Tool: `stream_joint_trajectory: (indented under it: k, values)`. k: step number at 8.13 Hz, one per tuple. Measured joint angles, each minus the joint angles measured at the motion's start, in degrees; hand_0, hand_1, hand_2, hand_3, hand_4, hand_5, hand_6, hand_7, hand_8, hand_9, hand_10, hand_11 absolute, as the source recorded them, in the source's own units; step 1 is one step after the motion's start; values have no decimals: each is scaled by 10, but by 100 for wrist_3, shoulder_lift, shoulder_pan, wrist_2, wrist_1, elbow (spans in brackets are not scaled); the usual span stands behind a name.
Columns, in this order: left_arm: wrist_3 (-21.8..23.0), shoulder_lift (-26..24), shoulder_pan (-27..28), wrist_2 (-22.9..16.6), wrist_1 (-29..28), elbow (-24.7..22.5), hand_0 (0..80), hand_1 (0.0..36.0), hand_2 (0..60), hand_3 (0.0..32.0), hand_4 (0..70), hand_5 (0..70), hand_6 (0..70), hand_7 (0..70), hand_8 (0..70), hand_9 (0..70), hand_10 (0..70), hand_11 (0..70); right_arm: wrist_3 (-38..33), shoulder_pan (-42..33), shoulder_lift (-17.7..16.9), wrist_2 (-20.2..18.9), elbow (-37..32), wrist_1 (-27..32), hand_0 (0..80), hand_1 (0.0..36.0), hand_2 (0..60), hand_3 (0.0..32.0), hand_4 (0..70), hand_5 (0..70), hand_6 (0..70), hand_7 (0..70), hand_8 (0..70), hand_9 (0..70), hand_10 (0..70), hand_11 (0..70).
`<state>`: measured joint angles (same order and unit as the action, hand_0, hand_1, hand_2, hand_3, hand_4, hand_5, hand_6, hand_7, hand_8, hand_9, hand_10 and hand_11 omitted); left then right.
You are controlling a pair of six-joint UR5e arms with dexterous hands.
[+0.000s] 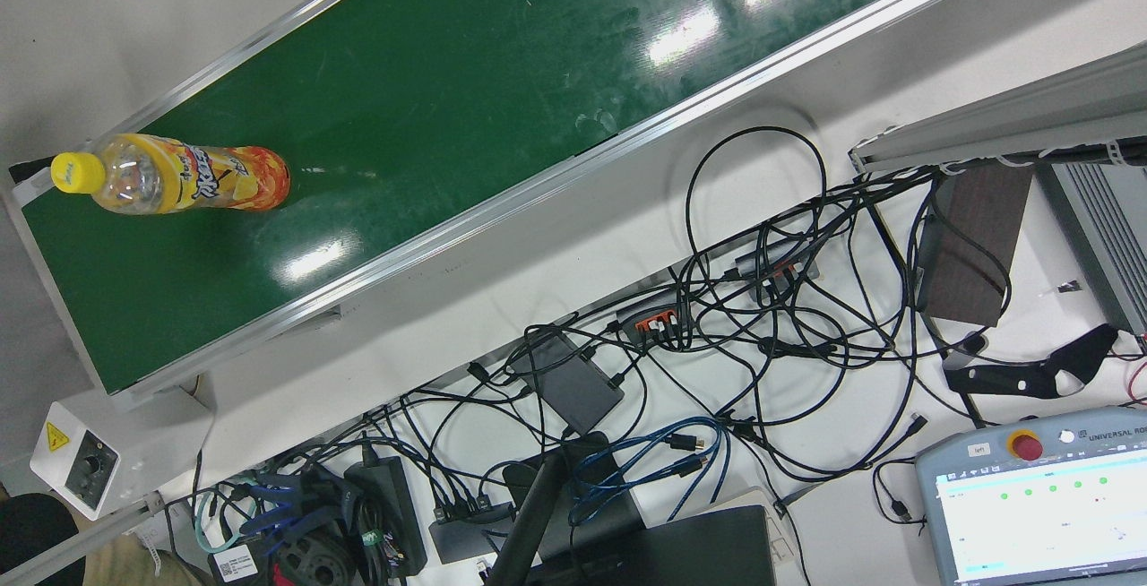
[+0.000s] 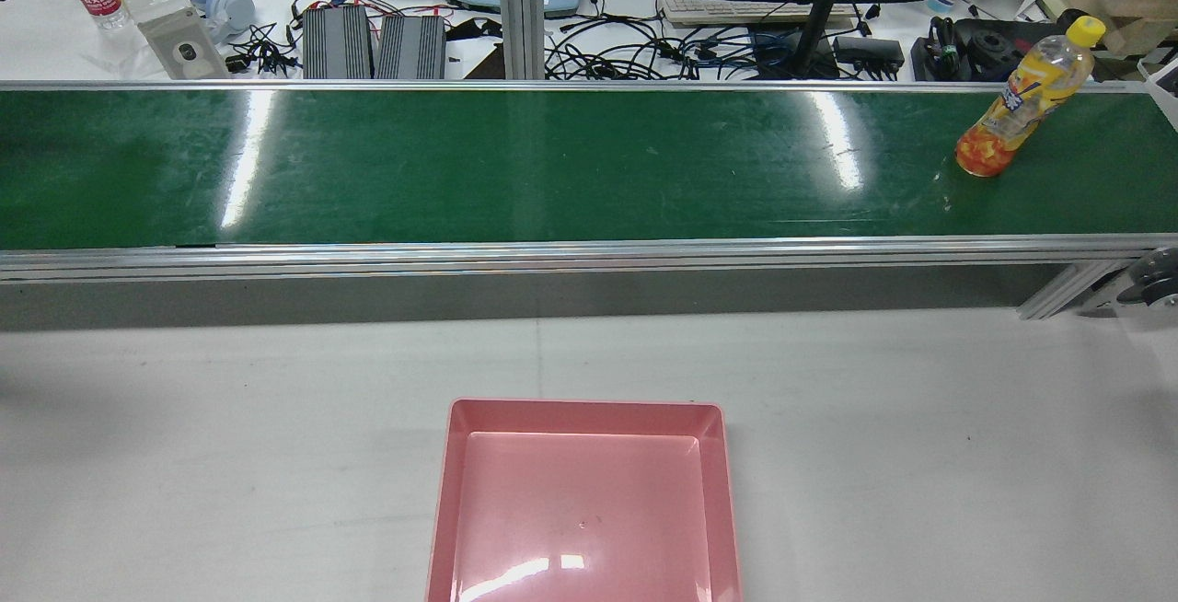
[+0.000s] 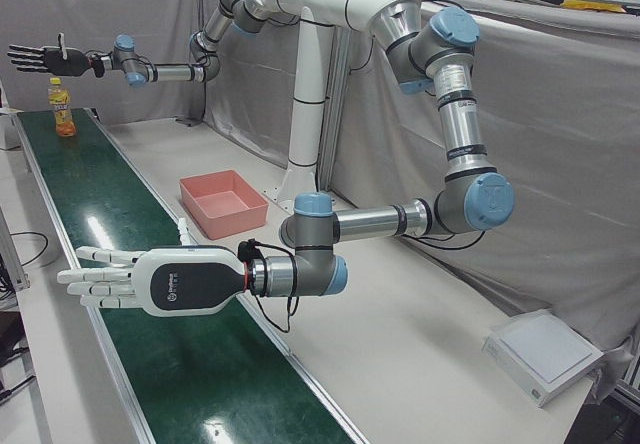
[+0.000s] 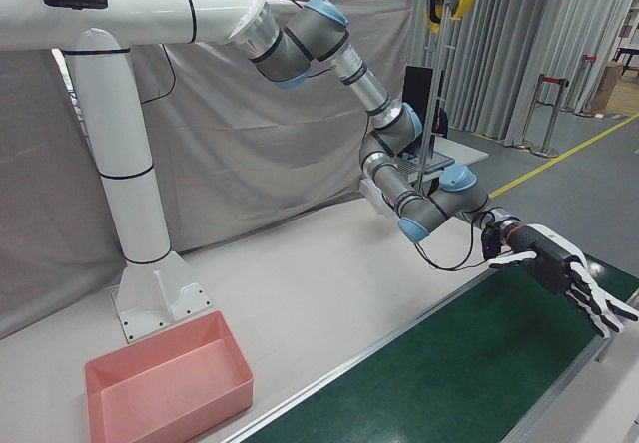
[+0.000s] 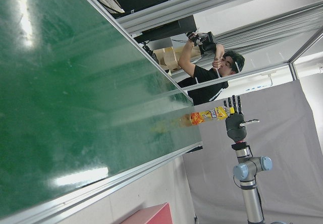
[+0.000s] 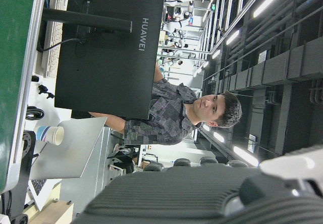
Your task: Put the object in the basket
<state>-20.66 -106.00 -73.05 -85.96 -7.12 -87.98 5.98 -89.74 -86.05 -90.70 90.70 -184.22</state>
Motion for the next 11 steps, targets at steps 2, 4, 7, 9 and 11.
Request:
stream_joint_trajectory:
  k: [2, 4, 7, 9, 11]
  values:
    - [0, -3, 1, 0, 0, -4, 515, 143, 0, 0, 179, 113, 0, 0, 47, 88, 68, 114, 0, 0, 0, 0, 0, 0, 0, 0, 0, 0, 0, 0, 0, 0, 0, 0, 0, 0]
    - [0, -5, 1, 0, 0, -7, 515, 142, 0, 0, 179, 115, 0, 0, 48, 89, 72, 120, 0, 0, 0, 0, 0, 0, 0, 0, 0, 0, 0, 0, 0, 0, 0, 0, 0, 0]
    - [0, -1, 5, 0, 4, -9, 517, 145, 0, 0, 178, 115, 0, 0, 50, 91, 68, 115, 0, 0, 0, 0, 0, 0, 0, 0, 0, 0, 0, 0, 0, 0, 0, 0, 0, 0]
    - [0, -5, 3, 0, 24, -26, 518, 145, 0, 0, 182, 117, 0, 0, 47, 87, 69, 115, -3, 0, 0, 0, 2, 0, 0, 0, 0, 0, 0, 0, 0, 0, 0, 0, 0, 0]
    - [0, -8, 1, -3, 40, -63, 518, 145, 0, 0, 180, 121, 0, 0, 50, 91, 70, 118, -2, 0, 0, 0, -1, 0, 0, 0, 0, 0, 0, 0, 0, 0, 0, 0, 0, 0]
